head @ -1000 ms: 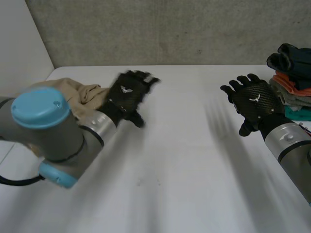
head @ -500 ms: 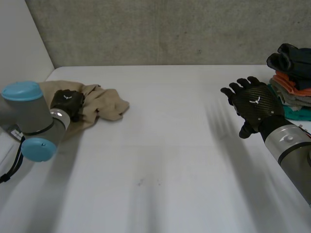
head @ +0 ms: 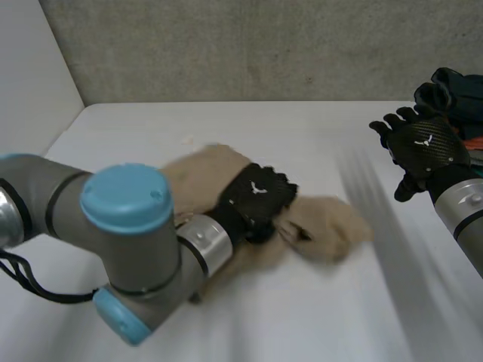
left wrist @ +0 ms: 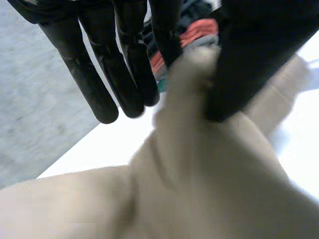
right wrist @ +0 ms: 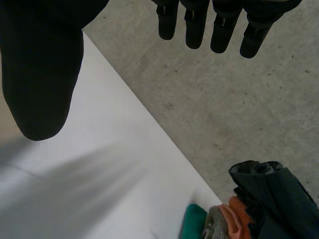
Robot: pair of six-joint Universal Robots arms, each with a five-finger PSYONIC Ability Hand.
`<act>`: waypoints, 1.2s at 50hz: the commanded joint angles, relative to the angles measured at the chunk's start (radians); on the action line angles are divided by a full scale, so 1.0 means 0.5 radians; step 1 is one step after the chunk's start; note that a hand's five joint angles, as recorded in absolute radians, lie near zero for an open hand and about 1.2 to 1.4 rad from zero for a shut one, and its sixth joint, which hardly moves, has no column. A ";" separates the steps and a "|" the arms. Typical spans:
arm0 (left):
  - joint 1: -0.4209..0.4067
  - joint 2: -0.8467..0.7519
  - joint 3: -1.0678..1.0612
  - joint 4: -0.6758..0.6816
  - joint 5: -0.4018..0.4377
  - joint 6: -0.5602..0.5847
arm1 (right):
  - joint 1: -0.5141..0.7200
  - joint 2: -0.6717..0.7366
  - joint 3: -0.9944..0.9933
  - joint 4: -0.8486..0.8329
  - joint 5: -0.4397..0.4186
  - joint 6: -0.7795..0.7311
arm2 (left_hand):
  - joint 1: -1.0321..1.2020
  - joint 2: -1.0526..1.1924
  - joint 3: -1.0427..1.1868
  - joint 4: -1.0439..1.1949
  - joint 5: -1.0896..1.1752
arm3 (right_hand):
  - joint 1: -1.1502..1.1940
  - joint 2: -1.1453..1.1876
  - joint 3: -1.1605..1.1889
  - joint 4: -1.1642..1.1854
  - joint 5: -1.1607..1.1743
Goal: Fold the laundry.
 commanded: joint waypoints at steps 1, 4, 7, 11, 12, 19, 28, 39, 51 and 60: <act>0.067 0.174 -0.030 -0.005 -0.080 0.014 | 0.020 0.021 0.000 0.032 -0.012 0.006 | -1.374 -1.498 -1.492 -1.498 -1.461 | -0.104 -0.068 -0.075 -0.070 -0.090; 0.183 0.300 -0.076 -0.023 -0.156 0.018 | 0.023 0.021 -0.006 0.032 -0.015 0.000 | -1.369 -1.492 -1.487 -1.492 -1.456 | -0.104 -0.068 -0.075 -0.070 -0.090; 0.334 0.472 -0.168 -0.051 -0.255 0.012 | 0.026 0.021 -0.019 0.032 -0.015 0.006 | -1.334 -1.457 -1.452 -1.457 -1.421 | -0.104 -0.068 -0.075 -0.070 -0.090; 0.545 0.613 -0.285 -0.069 -0.362 0.005 | 0.026 0.021 -0.031 0.035 -0.018 0.003 | -1.299 -1.422 -1.416 -1.422 -1.385 | -0.104 -0.068 -0.075 -0.070 -0.090; 0.640 0.637 -0.318 -0.072 -0.396 0.002 | 0.026 0.021 -0.034 0.047 -0.018 -0.003 | -1.275 -1.399 -1.393 -1.398 -1.362 | -0.104 -0.068 -0.075 -0.070 -0.090; 0.822 0.543 -0.368 -0.146 -0.430 -0.007 | 0.050 0.027 -0.080 0.219 -0.024 -0.013 | -1.240 -1.363 -1.358 -1.363 -1.327 | -0.104 -0.068 -0.075 -0.070 -0.090; 0.871 0.141 -0.255 -0.232 -0.420 -0.013 | 0.103 0.064 -0.157 0.397 -0.046 0.006 | -1.210 -1.334 -1.328 -1.334 -1.297 | -0.104 -0.068 -0.075 -0.070 -0.090; 0.898 -0.172 -0.037 -0.244 -0.264 -0.013 | 0.109 0.180 -0.175 0.385 -0.040 0.003 | -0.337 -0.460 -0.455 -0.460 -0.424 | -0.104 -0.068 -0.075 -0.070 -0.090; 1.055 -0.206 0.343 -0.303 -0.509 0.008 | 0.115 0.199 -0.212 0.373 -0.015 0.003 | 1.061 0.938 0.943 0.938 0.974 | -0.104 -0.068 -0.075 -0.070 -0.090; 0.853 0.146 0.669 -0.012 -0.565 -0.007 | 0.176 0.199 -0.286 0.373 0.052 0.012 | 1.061 0.938 0.943 0.938 0.974 | -0.104 -0.068 -0.075 -0.070 -0.090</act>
